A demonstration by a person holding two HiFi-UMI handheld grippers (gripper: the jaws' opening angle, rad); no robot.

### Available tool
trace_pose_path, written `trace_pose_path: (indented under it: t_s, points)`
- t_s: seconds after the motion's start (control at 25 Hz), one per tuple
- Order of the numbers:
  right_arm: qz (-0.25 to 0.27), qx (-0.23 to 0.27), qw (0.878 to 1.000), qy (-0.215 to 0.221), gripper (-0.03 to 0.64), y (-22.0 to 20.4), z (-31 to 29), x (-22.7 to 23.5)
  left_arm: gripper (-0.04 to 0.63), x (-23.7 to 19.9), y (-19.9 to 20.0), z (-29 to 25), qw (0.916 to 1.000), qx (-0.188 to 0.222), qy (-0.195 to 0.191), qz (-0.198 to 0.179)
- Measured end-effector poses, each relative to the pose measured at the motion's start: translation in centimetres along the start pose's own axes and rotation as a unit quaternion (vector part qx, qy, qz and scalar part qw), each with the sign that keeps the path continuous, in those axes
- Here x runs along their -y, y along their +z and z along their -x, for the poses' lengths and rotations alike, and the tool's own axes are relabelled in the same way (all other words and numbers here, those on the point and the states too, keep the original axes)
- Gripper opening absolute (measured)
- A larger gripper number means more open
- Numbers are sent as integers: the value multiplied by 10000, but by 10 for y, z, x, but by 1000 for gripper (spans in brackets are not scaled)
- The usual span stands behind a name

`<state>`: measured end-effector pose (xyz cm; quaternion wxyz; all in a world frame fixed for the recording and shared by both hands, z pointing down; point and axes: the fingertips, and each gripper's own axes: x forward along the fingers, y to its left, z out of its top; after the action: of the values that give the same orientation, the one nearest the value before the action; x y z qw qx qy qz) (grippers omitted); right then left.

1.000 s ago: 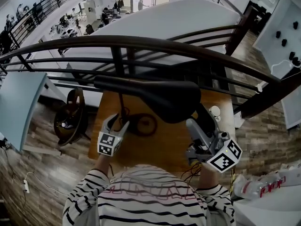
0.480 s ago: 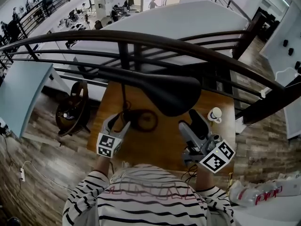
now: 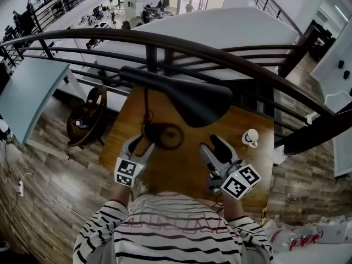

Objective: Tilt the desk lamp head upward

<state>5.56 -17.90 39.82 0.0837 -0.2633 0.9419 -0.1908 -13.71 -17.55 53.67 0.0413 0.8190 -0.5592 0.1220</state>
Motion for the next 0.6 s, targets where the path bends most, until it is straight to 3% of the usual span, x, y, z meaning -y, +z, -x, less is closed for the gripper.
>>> trace_pose_path:
  t_s: [0.6]
  points:
    - [-266,-603,9973,320,63,-67,17,-3,120,50,-8,51,9995,101,287,97]
